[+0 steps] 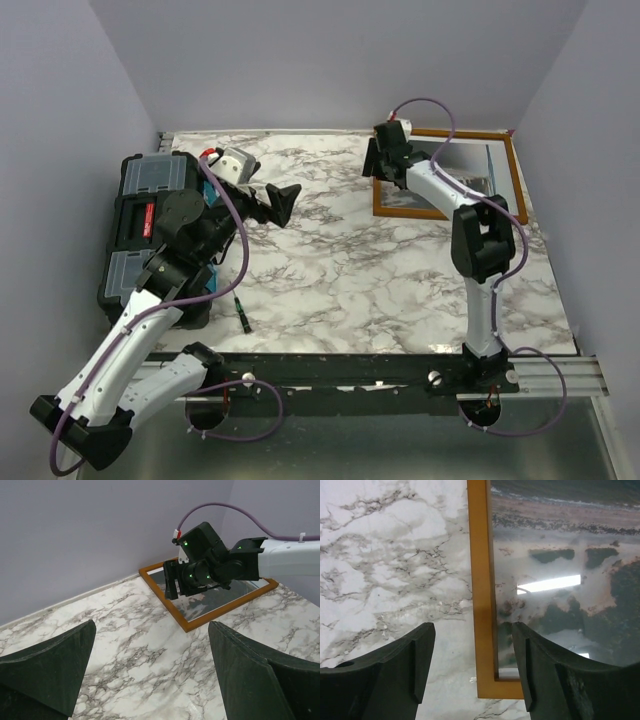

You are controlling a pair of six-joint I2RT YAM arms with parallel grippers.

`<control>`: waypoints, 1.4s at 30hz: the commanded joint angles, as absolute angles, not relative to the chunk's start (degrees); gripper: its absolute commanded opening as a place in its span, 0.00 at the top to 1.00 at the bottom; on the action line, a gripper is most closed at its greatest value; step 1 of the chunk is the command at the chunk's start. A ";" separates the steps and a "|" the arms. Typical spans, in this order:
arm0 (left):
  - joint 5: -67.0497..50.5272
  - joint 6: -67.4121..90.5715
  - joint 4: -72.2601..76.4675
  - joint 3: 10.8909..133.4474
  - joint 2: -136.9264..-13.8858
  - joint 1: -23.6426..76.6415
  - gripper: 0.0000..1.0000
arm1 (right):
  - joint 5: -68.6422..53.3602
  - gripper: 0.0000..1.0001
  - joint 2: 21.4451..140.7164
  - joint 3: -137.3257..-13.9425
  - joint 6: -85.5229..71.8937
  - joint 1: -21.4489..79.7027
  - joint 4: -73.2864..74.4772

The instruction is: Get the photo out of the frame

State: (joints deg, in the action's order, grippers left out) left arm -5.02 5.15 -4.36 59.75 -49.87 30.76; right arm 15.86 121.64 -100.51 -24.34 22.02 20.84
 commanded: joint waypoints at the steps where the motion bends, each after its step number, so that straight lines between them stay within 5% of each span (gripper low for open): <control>1: -5.90 5.23 -3.08 59.94 -49.91 30.20 0.01 | 21.29 0.32 124.74 -102.22 -22.37 24.94 22.68; 29: -8.22 7.45 -3.52 60.64 -52.20 29.27 0.01 | 26.57 0.53 129.37 -97.52 -23.14 28.19 22.43; 34: -7.64 9.45 -4.26 61.38 -52.65 29.27 0.03 | 26.73 0.74 128.63 -96.69 -23.48 29.35 22.77; 42: -7.93 17.94 -6.41 63.14 -57.80 29.26 0.03 | 26.29 0.96 115.66 -86.21 -25.56 33.79 23.43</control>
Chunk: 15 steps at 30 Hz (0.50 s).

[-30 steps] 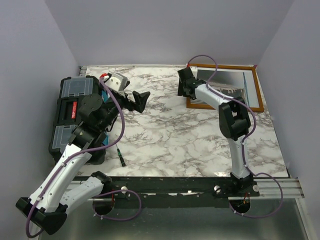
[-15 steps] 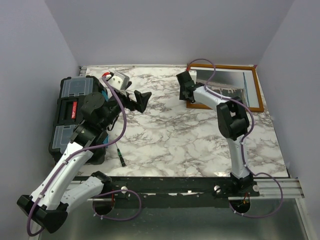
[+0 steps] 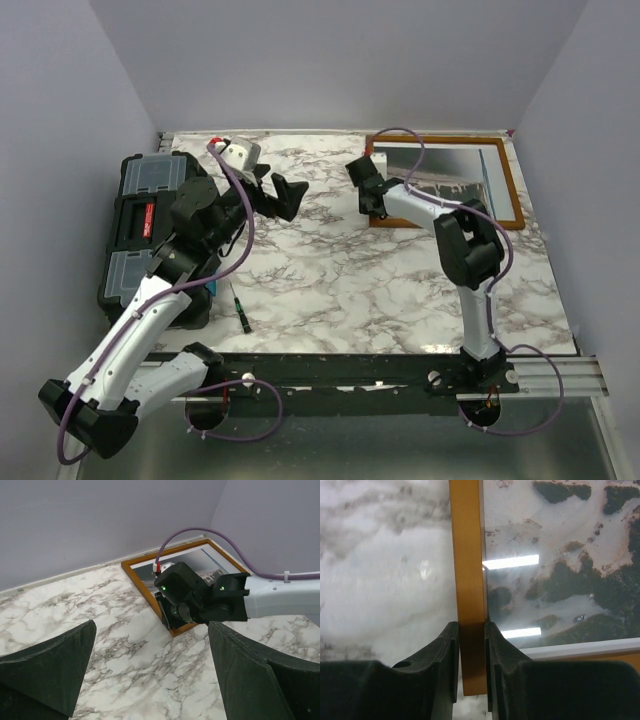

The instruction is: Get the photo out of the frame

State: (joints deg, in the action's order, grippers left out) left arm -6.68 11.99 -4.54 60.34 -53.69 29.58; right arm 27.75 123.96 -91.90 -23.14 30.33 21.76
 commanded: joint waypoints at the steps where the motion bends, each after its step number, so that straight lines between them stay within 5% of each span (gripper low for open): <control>1: -8.50 19.76 -6.78 63.55 -59.11 29.20 0.04 | 25.08 0.99 113.04 -83.81 -25.64 34.14 22.86; 15: -29.18 52.47 3.56 57.08 -76.36 21.27 0.09 | 5.44 0.99 82.69 -62.50 -30.17 35.30 18.60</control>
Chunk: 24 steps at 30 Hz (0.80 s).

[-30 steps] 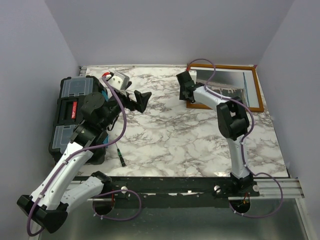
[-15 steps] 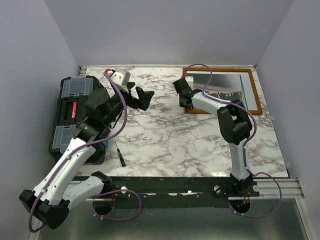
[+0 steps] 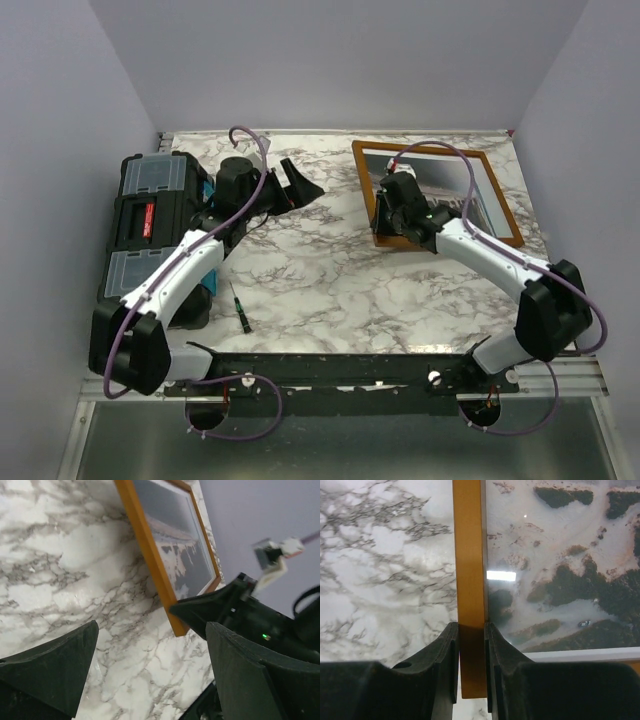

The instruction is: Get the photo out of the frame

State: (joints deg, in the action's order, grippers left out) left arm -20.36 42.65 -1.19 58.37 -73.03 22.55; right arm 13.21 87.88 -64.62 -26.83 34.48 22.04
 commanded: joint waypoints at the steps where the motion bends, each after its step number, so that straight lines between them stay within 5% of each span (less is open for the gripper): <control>1: -29.25 52.45 3.60 57.06 -77.07 21.32 0.09 | 4.36 0.99 81.78 -62.03 -30.63 35.58 18.35; 13: -36.45 62.35 13.60 53.65 -87.44 22.17 0.06 | 0.98 0.99 78.09 -61.26 -35.69 40.72 13.07; 24: -36.33 61.81 11.86 54.15 -89.60 23.20 0.20 | 0.45 0.99 80.73 -62.56 -38.13 45.75 9.51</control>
State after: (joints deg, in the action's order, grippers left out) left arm -34.79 61.21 10.24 54.19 -89.25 22.63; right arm 3.84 80.16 -60.01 -36.47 43.86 15.97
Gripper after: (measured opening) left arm 0.825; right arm 0.276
